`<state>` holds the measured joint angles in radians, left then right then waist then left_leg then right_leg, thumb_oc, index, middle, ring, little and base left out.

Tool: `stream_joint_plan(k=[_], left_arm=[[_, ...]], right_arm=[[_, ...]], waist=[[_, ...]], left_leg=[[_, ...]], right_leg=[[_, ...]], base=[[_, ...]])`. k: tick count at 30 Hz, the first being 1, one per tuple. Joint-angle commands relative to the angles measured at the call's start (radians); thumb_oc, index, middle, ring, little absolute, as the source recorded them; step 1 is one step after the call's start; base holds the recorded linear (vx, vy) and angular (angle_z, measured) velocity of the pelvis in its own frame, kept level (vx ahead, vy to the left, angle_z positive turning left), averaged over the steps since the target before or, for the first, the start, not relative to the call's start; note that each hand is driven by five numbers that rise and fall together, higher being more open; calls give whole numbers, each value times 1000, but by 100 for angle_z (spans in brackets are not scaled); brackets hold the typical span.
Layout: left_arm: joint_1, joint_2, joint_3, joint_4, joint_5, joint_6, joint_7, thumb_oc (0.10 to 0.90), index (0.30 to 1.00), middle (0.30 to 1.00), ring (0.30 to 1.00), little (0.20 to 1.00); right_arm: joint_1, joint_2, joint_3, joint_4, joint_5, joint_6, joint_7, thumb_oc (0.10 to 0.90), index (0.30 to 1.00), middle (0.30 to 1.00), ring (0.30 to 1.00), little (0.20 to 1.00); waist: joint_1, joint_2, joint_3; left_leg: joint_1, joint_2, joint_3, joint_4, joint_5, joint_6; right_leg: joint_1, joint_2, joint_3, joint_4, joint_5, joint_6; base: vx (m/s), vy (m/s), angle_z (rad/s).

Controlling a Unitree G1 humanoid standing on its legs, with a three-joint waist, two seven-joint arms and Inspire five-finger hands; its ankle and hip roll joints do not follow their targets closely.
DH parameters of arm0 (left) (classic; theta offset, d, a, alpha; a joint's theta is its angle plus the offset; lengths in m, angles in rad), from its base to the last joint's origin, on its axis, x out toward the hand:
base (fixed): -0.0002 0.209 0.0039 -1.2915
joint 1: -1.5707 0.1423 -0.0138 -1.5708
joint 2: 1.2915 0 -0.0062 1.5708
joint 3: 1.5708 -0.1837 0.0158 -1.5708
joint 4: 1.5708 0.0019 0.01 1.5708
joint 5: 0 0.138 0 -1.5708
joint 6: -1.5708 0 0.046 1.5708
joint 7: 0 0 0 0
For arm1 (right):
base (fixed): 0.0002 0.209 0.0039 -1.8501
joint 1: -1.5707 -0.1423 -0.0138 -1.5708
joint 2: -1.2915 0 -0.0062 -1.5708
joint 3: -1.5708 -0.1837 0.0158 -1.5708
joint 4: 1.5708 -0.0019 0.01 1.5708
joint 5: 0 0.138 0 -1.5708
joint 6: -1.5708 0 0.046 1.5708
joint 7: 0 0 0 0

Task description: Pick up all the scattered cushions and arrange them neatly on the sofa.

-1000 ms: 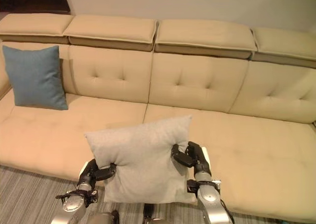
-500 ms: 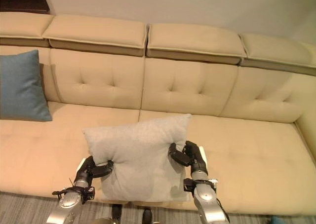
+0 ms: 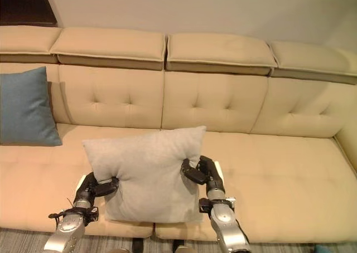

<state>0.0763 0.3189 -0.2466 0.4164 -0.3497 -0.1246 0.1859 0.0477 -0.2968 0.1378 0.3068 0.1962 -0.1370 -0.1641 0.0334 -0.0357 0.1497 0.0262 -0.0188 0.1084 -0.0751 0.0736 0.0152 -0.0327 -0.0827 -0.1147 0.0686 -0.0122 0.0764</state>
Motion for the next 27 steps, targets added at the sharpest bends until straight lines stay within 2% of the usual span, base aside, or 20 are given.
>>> stream_joint_plan(k=[1, 8, 14, 16, 19, 20, 21, 26, 27], left_arm=[[-71, -31, -21, -146, 16, -128, -39, 400, 300, 300, 300, 300], [-103, -29, -33, -162, 35, -120, -26, 400, 300, 300, 300, 300], [-267, -20, -69, -145, 74, -138, 47, 400, 300, 300, 300, 300], [-345, -17, -83, -121, 82, -147, 79, 400, 300, 300, 300, 300], [-587, -12, -131, -33, 79, -172, 166, 400, 300, 300, 300, 300], [-591, -12, -131, -30, 78, -173, 167, 400, 300, 300, 300, 300], [-709, 3, -154, 24, 80, -181, 201, 400, 300, 300, 300, 300], [-983, 52, -206, 169, 94, -193, 268, 400, 300, 300, 300, 300], [-986, 52, -206, 172, 94, -194, 268, 400, 300, 300, 300, 300]], right_arm=[[-50, 1, -24, -124, 4, -114, 4, 400, 300, 300, 300, 300], [-48, -18, -36, -139, -54, -113, -37, 400, 300, 300, 300, 300], [-198, -30, -7, -121, -101, -124, -136, 400, 300, 300, 300, 300], [-278, -44, 8, -104, -125, -124, -178, 400, 300, 300, 300, 300], [-512, -52, 64, -13, -152, -120, -282, 400, 300, 300, 300, 300], [-517, -52, 64, -10, -152, -121, -283, 400, 300, 300, 300, 300], [-623, -63, 85, 45, -151, -121, -322, 400, 300, 300, 300, 300], [-894, -124, 135, 204, -135, -111, -378, 400, 300, 300, 300, 300], [-897, -124, 135, 206, -134, -113, -378, 400, 300, 300, 300, 300]], waist=[[-7, -27, -119], [-23, -15, -125], [-34, -1, -91], [-38, 5, -82], [-38, 15, -47], [-39, 15, -48], [-35, 17, -43], [-33, 21, -47], [-33, 21, -46]], left_leg=[[-6, 2, -30, 107, -157, -22], [23, 13, -35, 67, -150, -36], [-40, 23, -26, 61, -136, -44], [-83, 23, -28, 64, -128, -45], [-217, 20, -44, 83, -102, -49], [-223, 20, -44, 84, -102, -49], [-280, 15, -48, 97, -93, -51], [-378, -1, -58, 89, -60, -57], [-379, -1, -58, 90, -60, -57]], right_leg=[[44, 1, -11, -16, -12, 36], [77, 10, -27, -62, -15, 31], [22, 10, -30, -85, 4, 32], [-19, 8, -29, -85, 11, 32], [-149, 4, -16, -70, 41, 36], [-154, 4, -16, -68, 42, 36], [-205, 4, -6, -57, 53, 37], [-310, -6, 7, -47, 81, 42], [-311, -6, 7, -46, 81, 42]], base=[[167, -71, 20], [84, -36, 5], [-43, -8, 4], [-129, 23, 0], [-191, 19, 3], [-183, 25, 1], [-116, 25, 5], [-73, 28, -3], [-44, 23, 0]])
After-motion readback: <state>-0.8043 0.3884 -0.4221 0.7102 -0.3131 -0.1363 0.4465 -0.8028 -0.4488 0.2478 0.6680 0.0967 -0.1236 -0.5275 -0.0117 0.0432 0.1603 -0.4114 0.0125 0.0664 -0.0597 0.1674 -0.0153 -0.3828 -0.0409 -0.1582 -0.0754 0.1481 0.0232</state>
